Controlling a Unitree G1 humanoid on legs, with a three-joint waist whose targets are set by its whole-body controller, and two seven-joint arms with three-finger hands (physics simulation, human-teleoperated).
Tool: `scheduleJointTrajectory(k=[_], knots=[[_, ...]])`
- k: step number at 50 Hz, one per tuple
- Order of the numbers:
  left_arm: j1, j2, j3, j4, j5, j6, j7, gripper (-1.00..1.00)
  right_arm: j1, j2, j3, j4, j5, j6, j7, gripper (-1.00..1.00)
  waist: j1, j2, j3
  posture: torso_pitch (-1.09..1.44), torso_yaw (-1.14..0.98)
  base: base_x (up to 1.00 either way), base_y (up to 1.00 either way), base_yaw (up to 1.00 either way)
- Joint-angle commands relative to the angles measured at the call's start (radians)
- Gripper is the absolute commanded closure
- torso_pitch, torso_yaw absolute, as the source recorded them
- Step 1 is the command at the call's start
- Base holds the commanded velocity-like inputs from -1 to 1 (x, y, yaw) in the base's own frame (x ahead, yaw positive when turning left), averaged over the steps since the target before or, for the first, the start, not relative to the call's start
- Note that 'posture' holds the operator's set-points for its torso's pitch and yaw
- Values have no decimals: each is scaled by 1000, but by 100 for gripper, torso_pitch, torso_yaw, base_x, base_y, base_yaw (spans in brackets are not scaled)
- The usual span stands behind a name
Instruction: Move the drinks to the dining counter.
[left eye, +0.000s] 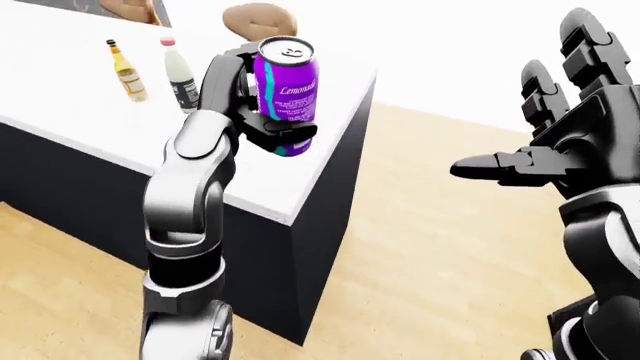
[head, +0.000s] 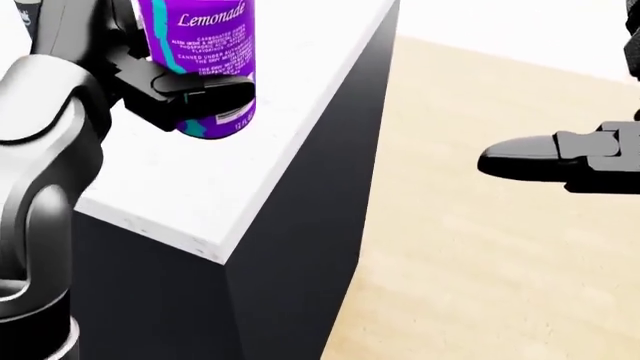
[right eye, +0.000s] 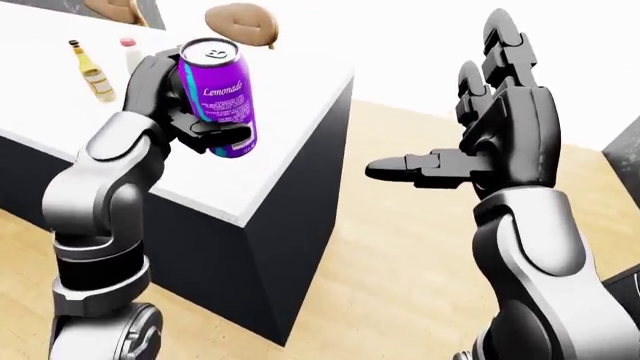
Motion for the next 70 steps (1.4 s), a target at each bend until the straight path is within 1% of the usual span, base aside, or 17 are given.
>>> scheduleJointTrajectory(k=[1,3,6,11,16,18,24,34,40,45,50,51,58,67,68,70], knots=[[-34,3,1,20,-2,-76,10,100,-17,-9,-10,-11,-11,-33,1,-100,-1,-2,-21,0,0,0,0,0],[-47,4,2,47,-4,-88,14,100,-17,-9,-10,-10,-14,-35,4,-100,0,-3,-25,0,0,0,0,0],[-82,10,4,131,-6,-138,22,100,-19,-8,-10,-10,-16,-32,5,-100,1,-5,-27,0,0,0,0,0],[-157,23,9,365,1,-284,37,100,-24,-8,-11,-7,-19,-31,8,-100,3,-7,-24,0,0,0,0,0],[-196,29,13,526,-1,-392,54,100,-22,-6,-8,-7,-23,-34,8,-100,3,-7,-25,0,0,0,0,0],[-222,34,10,627,11,-466,66,100,-23,-3,-6,-8,-24,-33,6,-100,3,-8,-25,0,0,0,0,0],[-315,46,32,1001,-1,-717,103,100,-28,2,2,-8,-29,-31,3,-100,5,-11,-27,0,0,0,0,0],[-372,48,29,1235,4,-857,156,100,-26,14,18,-2,-49,-41,10,-100,3,-13,-30,0,0,0,0,0],[-386,45,36,1341,18,-918,197,100,-18,22,27,7,-67,-56,20,-100,2,-11,-32,0,0,0,0,0],[-382,43,43,1385,29,-932,218,100,-16,27,27,8,-78,-58,29,-100,1,-9,-35,0,0,0,0,0],[-378,40,52,1417,43,-940,262,100,-7,36,37,14,-94,-69,37,-100,0,-8,-37,0,0,0,0,0],[-378,40,50,1424,52,-928,284,100,-7,38,37,14,-96,-70,39,-100,0,-8,-37,0,0,0,0,0],[-374,41,61,1433,57,-924,310,100,-5,44,41,22,-112,-77,49,-100,-2,-5,-40,0,0,0,0,0],[-377,42,59,1426,66,-922,315,100,-3,52,44,26,-126,-84,59,-100,-3,-2,-44,0,0,0,0,0],[-377,43,59,1426,67,-924,316,95,-2,53,45,26,-127,-85,60,-100,-3,-2,-44,0,0,0,0,0],[-378,44,57,1425,70,-925,317,68,0,55,46,28,-130,-89,62,-100,-3,-2,-43,0,0,0,0,0]])
